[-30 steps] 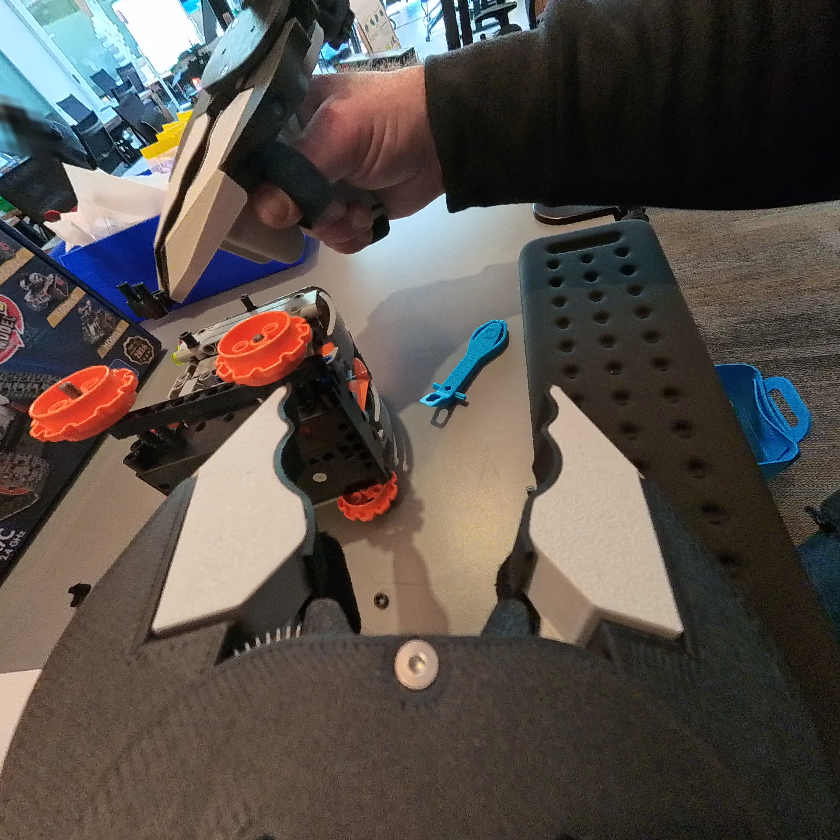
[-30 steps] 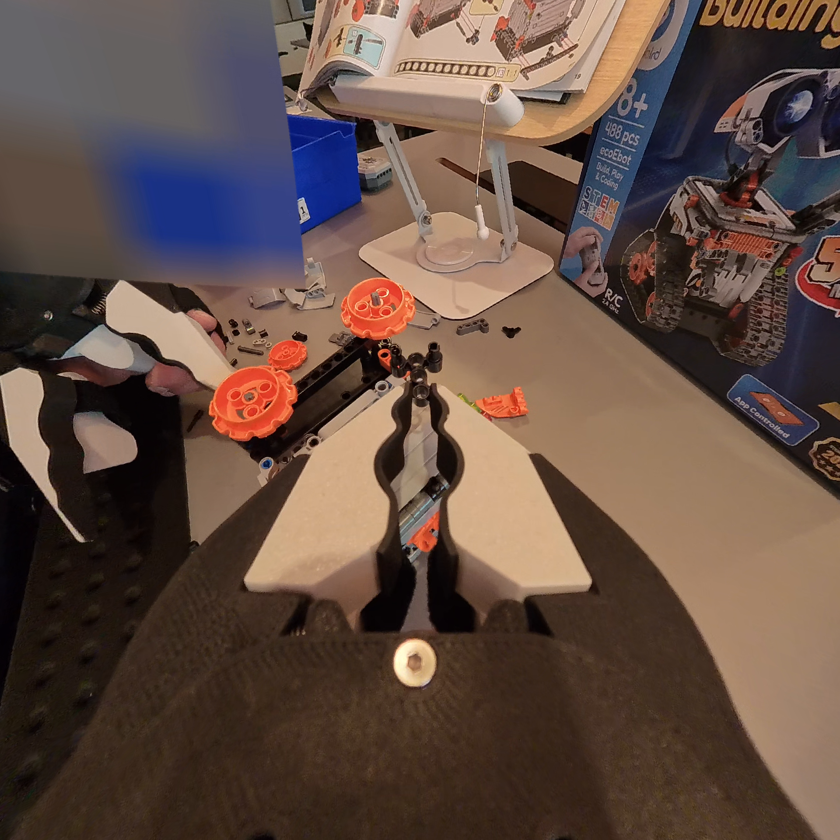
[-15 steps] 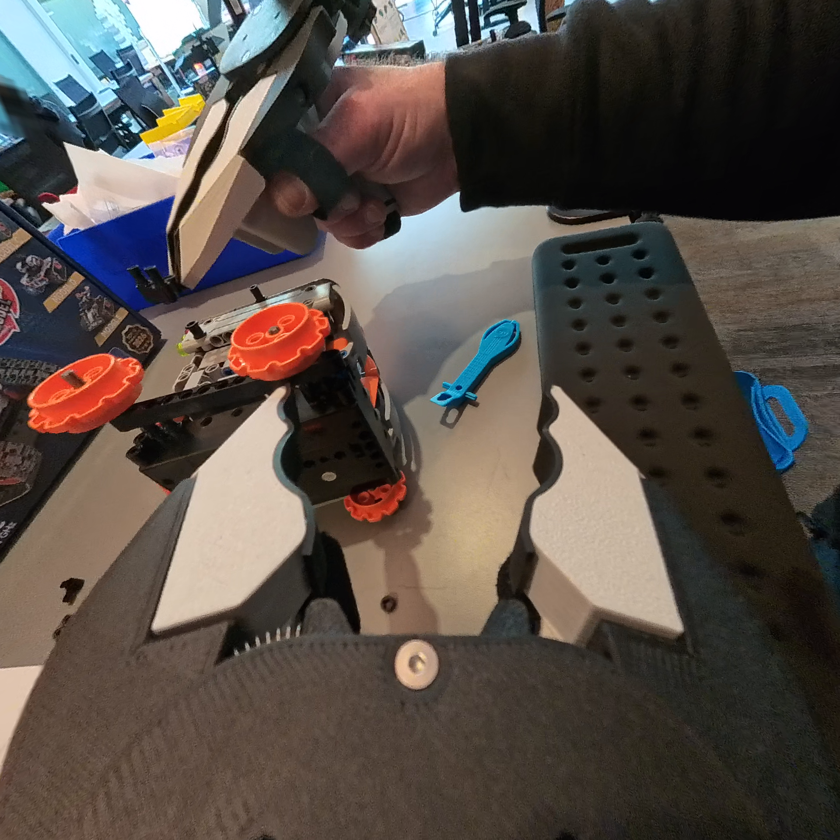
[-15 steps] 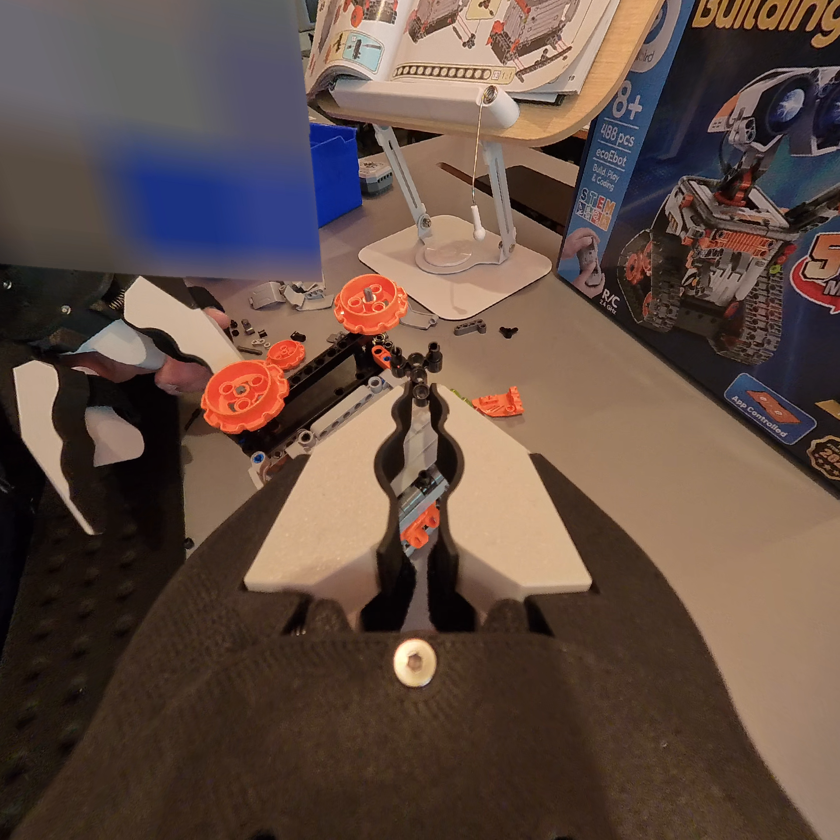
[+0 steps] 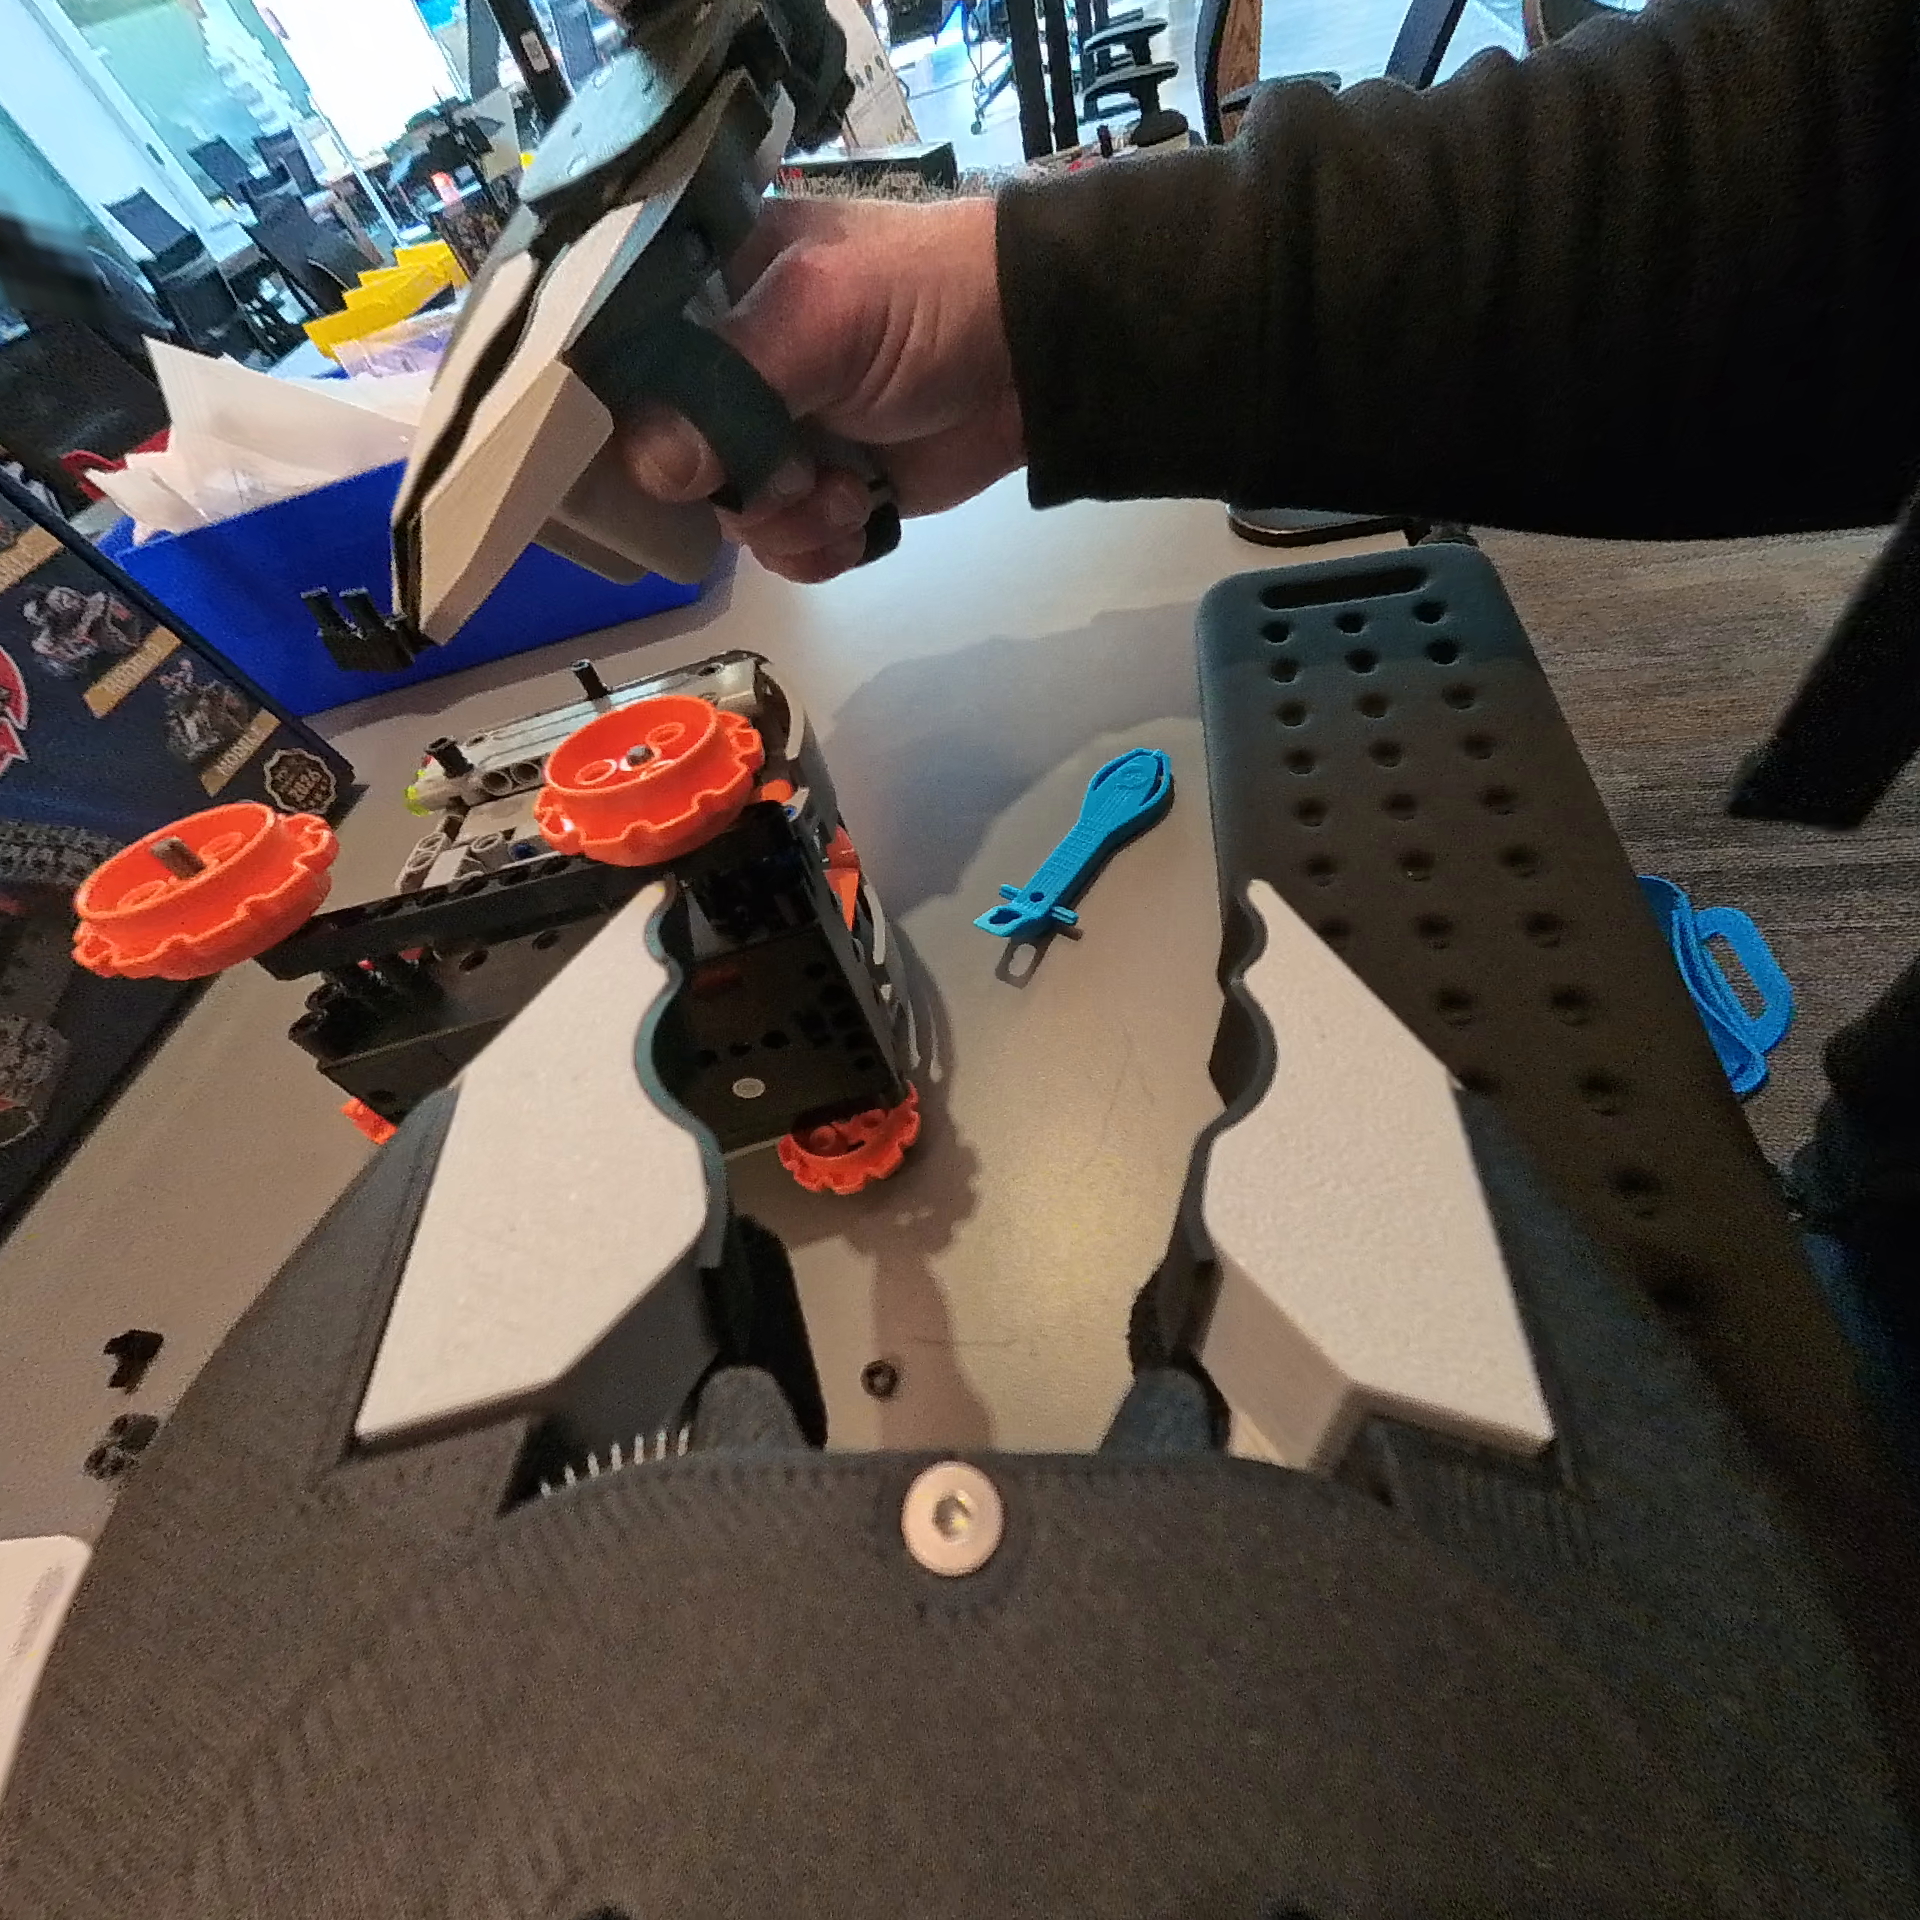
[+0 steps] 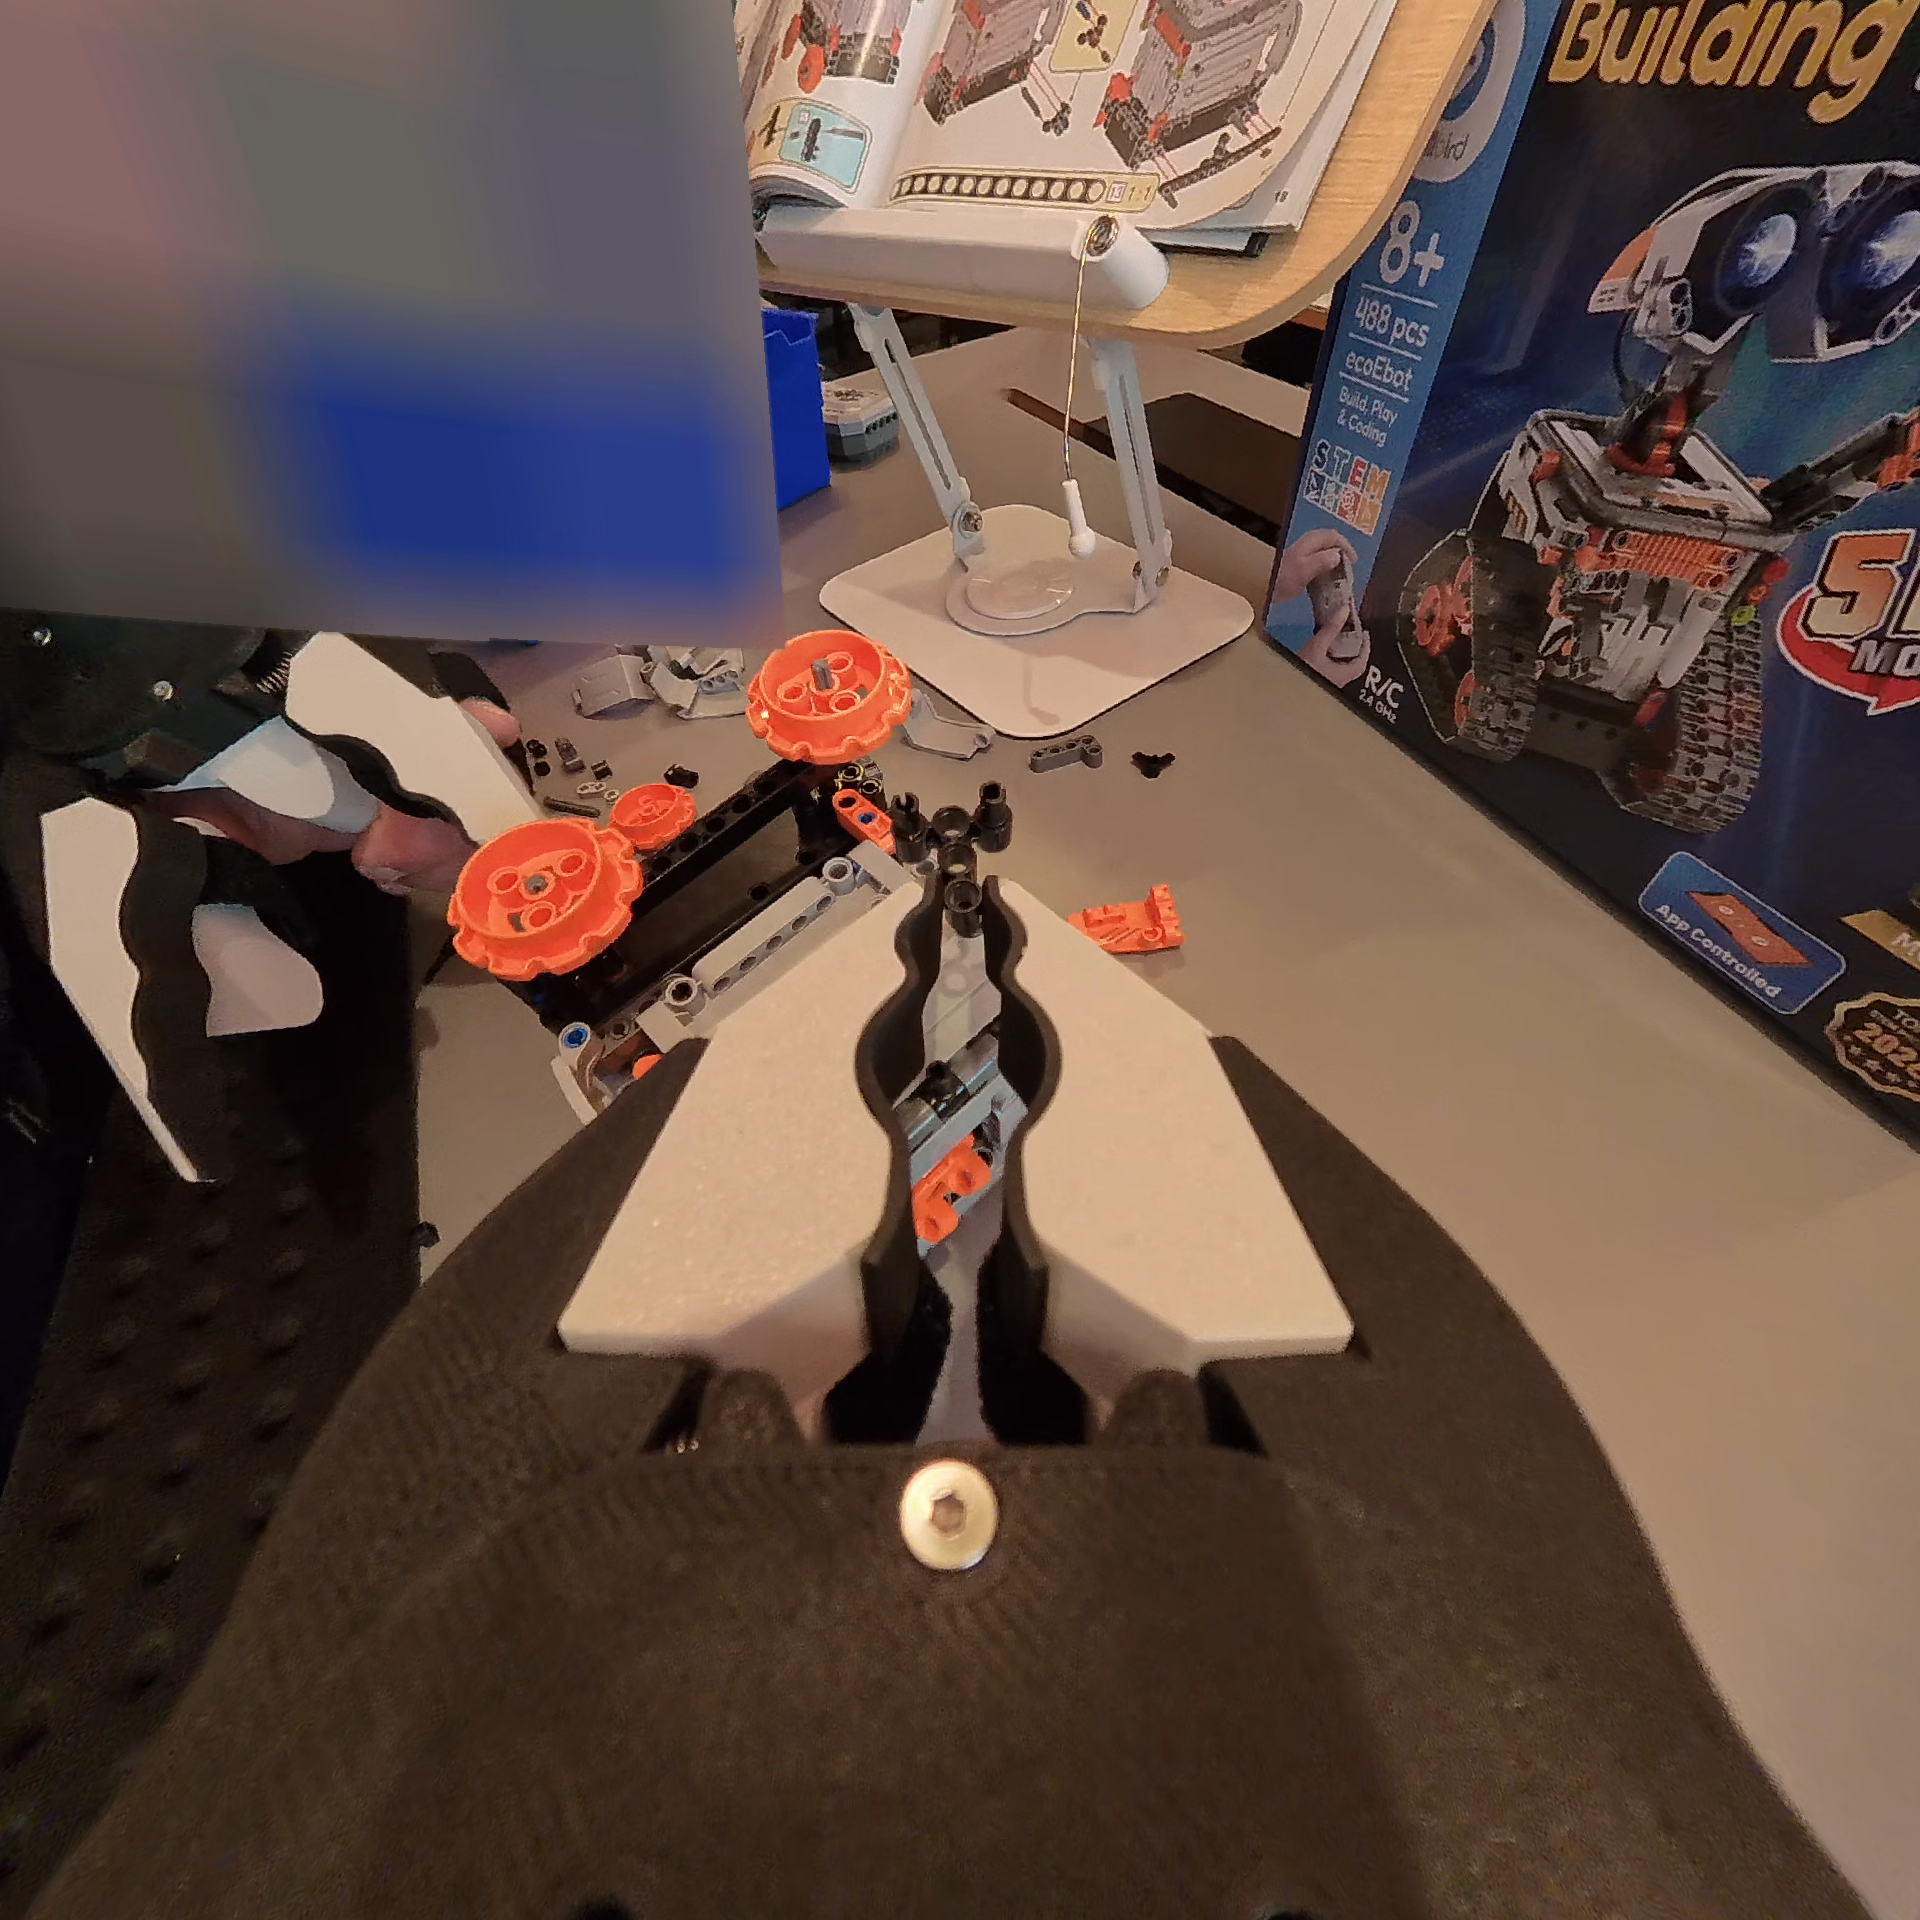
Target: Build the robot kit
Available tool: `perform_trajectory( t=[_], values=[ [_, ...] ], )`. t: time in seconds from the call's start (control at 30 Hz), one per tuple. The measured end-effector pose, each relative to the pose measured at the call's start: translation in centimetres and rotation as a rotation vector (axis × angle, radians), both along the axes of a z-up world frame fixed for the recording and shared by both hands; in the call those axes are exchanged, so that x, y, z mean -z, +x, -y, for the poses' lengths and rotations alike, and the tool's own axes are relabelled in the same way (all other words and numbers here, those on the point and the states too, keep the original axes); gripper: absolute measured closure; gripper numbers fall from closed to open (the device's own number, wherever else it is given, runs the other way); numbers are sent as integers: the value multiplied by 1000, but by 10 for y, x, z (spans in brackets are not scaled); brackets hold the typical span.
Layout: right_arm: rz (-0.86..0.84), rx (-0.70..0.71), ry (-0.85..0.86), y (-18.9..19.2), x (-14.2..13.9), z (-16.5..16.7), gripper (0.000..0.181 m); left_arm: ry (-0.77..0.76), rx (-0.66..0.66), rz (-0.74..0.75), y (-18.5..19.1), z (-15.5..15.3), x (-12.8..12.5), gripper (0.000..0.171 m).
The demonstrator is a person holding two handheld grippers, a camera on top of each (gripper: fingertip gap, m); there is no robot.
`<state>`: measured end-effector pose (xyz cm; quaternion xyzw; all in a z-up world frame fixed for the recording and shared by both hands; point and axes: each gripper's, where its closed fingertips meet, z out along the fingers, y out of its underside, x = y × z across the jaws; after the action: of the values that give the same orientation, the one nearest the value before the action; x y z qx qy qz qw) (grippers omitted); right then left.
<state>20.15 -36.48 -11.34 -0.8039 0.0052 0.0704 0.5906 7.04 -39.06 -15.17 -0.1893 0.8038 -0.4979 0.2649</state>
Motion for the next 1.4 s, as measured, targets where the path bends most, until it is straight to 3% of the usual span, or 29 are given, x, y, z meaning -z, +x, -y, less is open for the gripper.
perform_trajectory(
  t=[0.37,1.0,1.17,1.23,1.4],
  values=[
    [0,-17,-22,-1,5,-4,177,56,-17,9,0,0,6,62],
    [30,-29,-15,-9,-3,-1,177,4,-39,6,11,-2,2,60],
    [113,-172,-134,-32,-1,-6,177,-103,-57,-50,15,-15,-4,74],
    [157,-245,-219,-40,7,-7,177,-161,-43,-84,12,-19,-8,93],
    [203,-393,-362,-54,25,-8,177,-270,-135,-169,24,-42,-11,115]
  ],
)
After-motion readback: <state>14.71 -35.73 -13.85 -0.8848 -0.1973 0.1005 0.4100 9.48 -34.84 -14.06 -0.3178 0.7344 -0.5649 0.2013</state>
